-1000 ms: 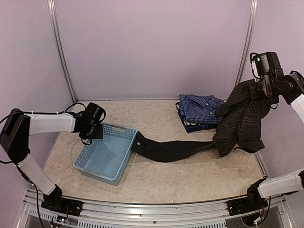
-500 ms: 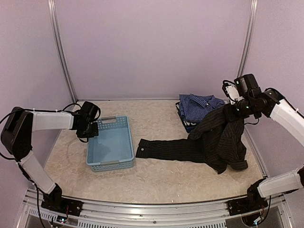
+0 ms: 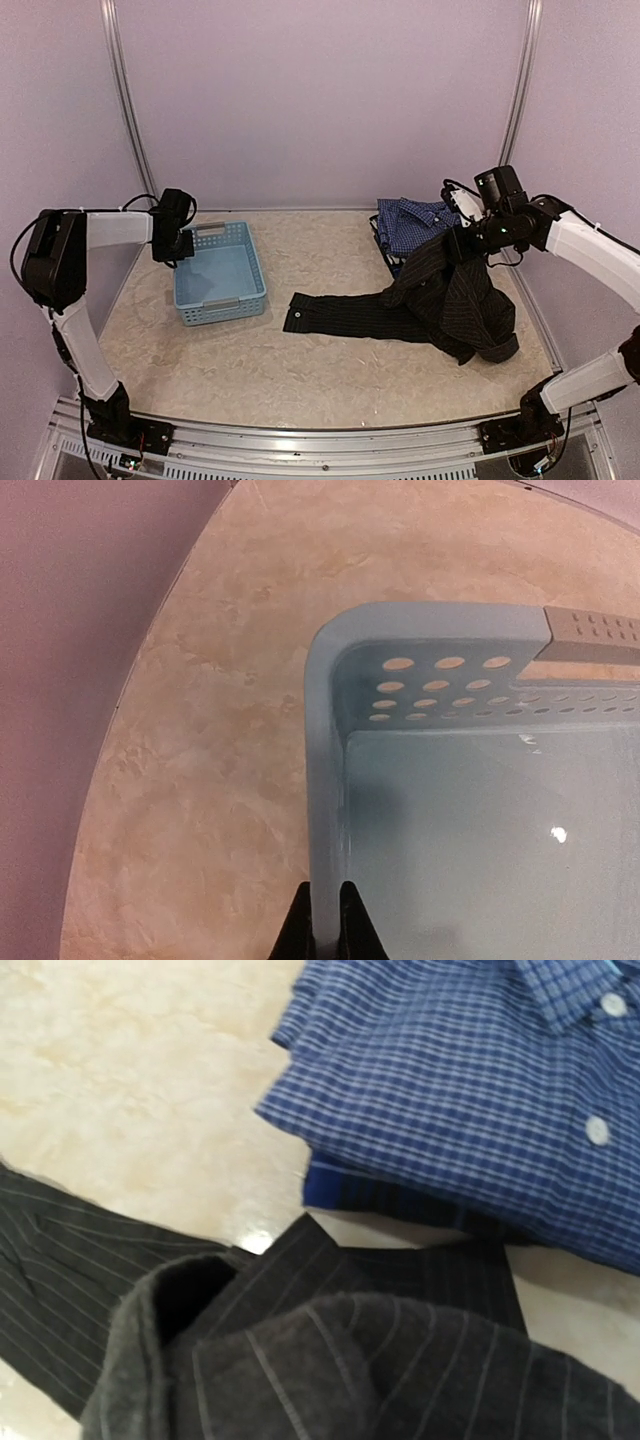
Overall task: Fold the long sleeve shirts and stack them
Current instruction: Move the bin to the corner of the board.
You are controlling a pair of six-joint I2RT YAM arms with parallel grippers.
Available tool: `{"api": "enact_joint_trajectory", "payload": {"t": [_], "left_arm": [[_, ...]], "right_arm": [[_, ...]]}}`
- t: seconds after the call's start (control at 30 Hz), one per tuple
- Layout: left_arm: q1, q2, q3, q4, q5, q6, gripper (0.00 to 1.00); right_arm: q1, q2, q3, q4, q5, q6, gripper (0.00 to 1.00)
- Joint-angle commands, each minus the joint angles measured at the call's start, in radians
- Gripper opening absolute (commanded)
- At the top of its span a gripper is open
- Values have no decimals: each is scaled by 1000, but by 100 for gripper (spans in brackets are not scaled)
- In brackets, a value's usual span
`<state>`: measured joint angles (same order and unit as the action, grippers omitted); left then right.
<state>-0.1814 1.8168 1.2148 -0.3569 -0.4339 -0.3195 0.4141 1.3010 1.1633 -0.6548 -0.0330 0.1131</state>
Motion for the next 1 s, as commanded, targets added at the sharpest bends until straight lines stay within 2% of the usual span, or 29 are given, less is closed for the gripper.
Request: {"api": "enact_joint_trajectory", "payload": {"t": [0.0,0.17,0.3,0.43,0.6,0.7,0.83,0.97], "left_arm": [[56,111,94,-42,-117,99,4],[117,216,189,-25,-98,151,11],[150,274,292,-46,-123,173,23],[208,293,339,-48,-142,171,42],[279,290,368,-82,-115,104,52],[240,194,276,-10,-80,95,57],[115,31,150,77,-33,77,78],[-15,-81,59,73,-64,42,82]], "right_arm": [[13,14,-23,66,-53,-10,0],[15,22,-30,76,-64,-8,0],[20,25,-33,79,-66,1,0],[22,18,-37,80,-62,11,0],[30,29,-32,82,-73,20,0],[36,41,-30,88,-72,23,0],[45,59,-31,107,-82,31,0],[53,75,-31,119,-93,30,0]]}}
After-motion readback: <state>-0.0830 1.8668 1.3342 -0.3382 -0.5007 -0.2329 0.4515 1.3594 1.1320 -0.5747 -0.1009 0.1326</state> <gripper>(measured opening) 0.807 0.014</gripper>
